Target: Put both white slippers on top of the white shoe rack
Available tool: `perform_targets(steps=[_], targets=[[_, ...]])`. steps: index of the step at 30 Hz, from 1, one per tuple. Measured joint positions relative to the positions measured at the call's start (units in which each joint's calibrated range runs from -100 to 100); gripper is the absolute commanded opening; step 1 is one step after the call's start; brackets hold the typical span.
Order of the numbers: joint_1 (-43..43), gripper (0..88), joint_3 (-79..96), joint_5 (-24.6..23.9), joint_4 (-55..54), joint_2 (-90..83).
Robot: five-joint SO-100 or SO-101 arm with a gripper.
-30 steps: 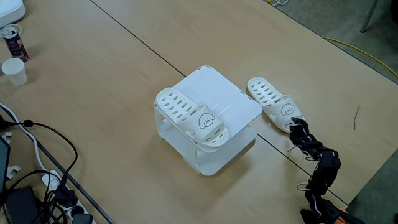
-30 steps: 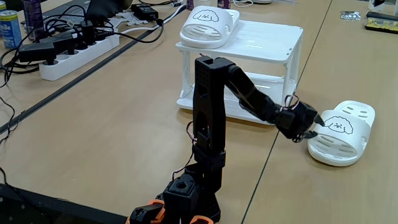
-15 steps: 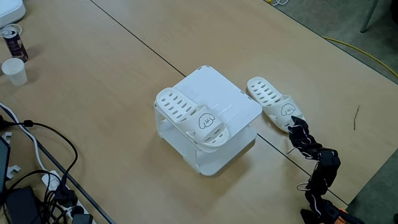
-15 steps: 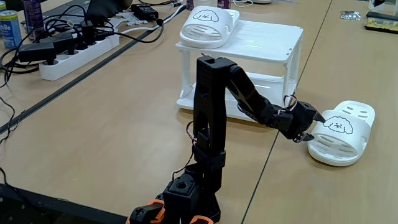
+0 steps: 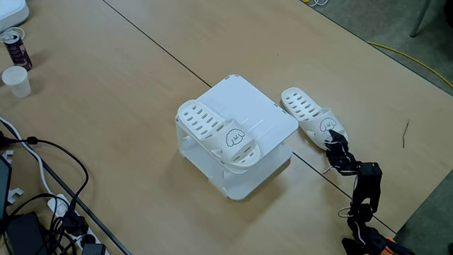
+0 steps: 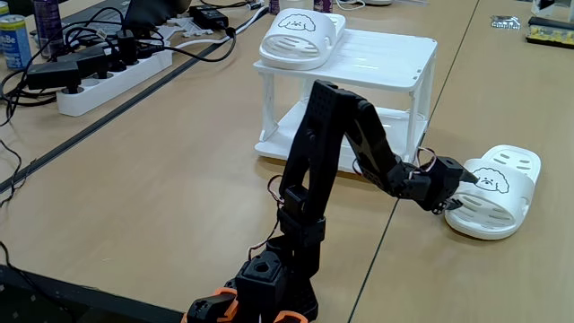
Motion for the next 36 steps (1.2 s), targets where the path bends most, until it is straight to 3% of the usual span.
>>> perform_targets(steps=[12, 32, 36], targets=[[2.02, 17.7, -13.03, 0.0, -1.63, 9.15], [-2.25, 17.4, -8.72, 0.0, -1.63, 7.59], [-2.25, 7.8, -7.37, 0.0, -1.63, 6.93]])
